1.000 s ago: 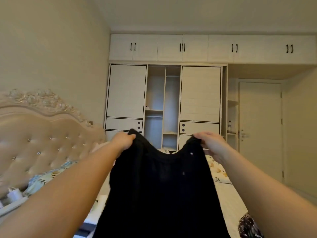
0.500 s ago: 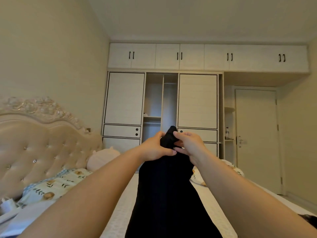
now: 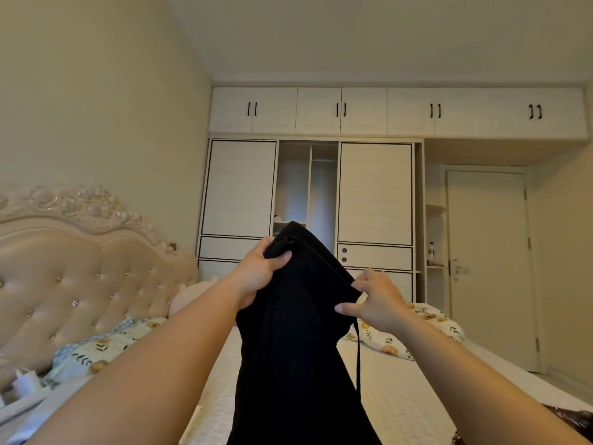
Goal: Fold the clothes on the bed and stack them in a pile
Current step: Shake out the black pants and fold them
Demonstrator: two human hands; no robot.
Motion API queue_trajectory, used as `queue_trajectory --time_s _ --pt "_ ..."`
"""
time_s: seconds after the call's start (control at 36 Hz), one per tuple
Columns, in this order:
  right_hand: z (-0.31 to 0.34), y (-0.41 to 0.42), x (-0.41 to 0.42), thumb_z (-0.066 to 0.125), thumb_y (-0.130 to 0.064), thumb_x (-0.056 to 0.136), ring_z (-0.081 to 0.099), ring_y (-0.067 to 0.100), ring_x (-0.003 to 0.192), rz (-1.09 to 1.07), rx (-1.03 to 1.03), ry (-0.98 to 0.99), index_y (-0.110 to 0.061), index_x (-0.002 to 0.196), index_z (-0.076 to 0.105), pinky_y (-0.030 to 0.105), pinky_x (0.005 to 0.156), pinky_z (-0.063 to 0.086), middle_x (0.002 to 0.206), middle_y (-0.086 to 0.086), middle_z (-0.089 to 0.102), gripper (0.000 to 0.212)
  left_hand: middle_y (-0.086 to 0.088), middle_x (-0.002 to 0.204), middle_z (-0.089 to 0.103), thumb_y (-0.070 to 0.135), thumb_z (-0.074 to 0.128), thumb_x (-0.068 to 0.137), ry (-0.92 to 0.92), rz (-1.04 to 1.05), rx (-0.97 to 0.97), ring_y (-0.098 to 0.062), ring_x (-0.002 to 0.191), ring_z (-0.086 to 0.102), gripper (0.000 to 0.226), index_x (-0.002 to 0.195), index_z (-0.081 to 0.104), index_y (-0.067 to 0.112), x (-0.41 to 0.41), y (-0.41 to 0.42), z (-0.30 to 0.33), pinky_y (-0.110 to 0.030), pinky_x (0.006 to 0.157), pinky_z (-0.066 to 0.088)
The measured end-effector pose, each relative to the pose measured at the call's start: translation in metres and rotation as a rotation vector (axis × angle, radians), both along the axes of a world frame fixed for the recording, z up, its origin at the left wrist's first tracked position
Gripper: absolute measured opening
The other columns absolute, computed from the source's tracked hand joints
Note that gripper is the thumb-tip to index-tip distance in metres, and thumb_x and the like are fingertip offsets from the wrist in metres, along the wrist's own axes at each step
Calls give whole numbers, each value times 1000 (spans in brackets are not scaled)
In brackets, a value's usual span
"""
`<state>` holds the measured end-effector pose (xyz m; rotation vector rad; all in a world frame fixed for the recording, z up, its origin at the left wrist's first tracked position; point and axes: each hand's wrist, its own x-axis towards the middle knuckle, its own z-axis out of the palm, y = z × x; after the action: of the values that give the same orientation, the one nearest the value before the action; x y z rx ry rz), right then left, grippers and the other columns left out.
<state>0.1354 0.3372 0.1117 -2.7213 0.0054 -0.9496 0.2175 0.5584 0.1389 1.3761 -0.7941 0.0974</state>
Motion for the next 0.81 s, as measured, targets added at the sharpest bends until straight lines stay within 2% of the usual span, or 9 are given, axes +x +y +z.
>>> queue_trajectory --time_s 0.11,0.17,0.22,0.28,0.36,0.44,0.5,0.64,0.81 --pt "3 -6 -5 69 -55 76 27 16 128 44 131 47 -17 128 58 33 107 31 131 -6 33 65 -9 103 66 17 61 93 -12 46 -62 -22 92 65 13 105 57 19 3 5 -3 -34 79 55" --pt "6 -2 -6 71 -50 78 45 11 117 115 233 144 -20 122 58 23 92 41 123 -7 45 55 -8 102 65 18 61 93 -19 69 -79 -22 92 64 11 104 57 20 3 4 -5 -34 79 55" --pt "10 5 -8 72 -38 81 61 11 98 187 315 211 -22 110 62 17 72 47 102 -7 62 35 -6 102 65 19 61 93 -29 93 -81 -17 88 65 13 104 56 23 2 1 -6 -28 71 53" --pt "17 8 -9 70 -26 84 67 17 91 195 335 188 -17 108 64 27 75 54 97 1 69 26 -2 104 64 20 62 93 -61 141 -60 -14 88 65 24 112 51 28 1 1 -6 -25 69 51" --pt "35 4 -16 66 -13 86 69 25 89 226 342 131 -12 102 66 43 86 55 94 11 71 16 10 107 58 18 63 91 -195 248 19 -7 96 59 50 125 37 43 3 8 -4 -28 81 48" --pt "52 0 -25 67 -13 85 68 23 85 235 313 95 -10 102 63 36 81 55 91 10 69 17 22 106 52 18 66 88 -317 334 102 2 99 51 42 115 45 43 4 13 -3 -25 86 41" --pt "60 -2 -28 67 -13 85 67 23 83 247 297 85 -9 99 60 36 78 53 90 11 68 16 21 103 55 20 68 87 -356 369 178 -4 101 53 31 108 53 38 5 13 -3 -23 86 39" --pt "66 -5 -36 66 -11 87 64 25 94 290 316 138 -16 103 56 41 87 52 100 10 64 19 14 100 66 25 69 86 -347 286 220 -8 98 61 15 94 63 36 -1 17 -2 -26 87 48" --pt "60 -9 -45 58 -8 91 60 19 99 330 313 281 -20 115 54 27 83 47 110 6 60 27 7 96 74 21 69 86 -184 8 310 -8 90 69 16 102 70 20 -10 22 4 -12 69 50"
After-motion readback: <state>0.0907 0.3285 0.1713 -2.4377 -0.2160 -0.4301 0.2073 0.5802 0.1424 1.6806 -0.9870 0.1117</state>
